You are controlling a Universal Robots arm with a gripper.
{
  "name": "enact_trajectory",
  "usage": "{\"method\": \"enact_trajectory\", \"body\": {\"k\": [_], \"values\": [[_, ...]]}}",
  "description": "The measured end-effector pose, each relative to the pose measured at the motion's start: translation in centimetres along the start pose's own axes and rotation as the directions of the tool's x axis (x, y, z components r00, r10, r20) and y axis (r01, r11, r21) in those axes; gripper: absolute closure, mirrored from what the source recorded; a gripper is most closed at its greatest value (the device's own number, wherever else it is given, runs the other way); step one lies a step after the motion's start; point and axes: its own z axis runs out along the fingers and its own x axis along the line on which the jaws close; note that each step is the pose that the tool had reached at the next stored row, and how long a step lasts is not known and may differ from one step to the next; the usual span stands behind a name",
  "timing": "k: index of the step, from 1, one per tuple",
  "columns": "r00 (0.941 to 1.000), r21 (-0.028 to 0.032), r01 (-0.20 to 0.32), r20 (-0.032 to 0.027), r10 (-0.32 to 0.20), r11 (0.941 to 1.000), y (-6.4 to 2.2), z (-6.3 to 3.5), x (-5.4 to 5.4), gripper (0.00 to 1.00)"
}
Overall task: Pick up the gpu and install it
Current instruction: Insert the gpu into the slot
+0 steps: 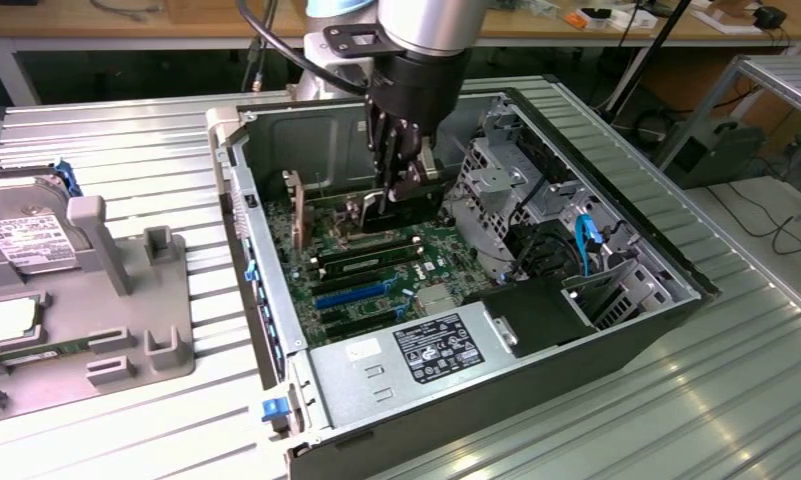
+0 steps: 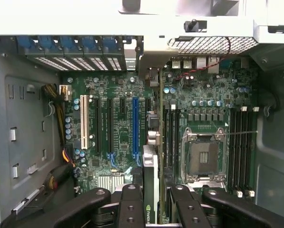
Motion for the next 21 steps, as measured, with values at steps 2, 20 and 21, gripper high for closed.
{"method": "enact_trajectory", "body": {"k": [2,20,21], "values": [[1.0,0.0,-0.001,0.0001,0.001,1.0,0.01,0.08,0.2,0.73],[0.9999,0.0004,-0.017,0.0,0.017,0.9999,0.37,2.05,1.2,0.73],[0.9998,0.0004,-0.018,0.0,0.018,0.9998,0.37,2.08,1.4,0.73]]}}
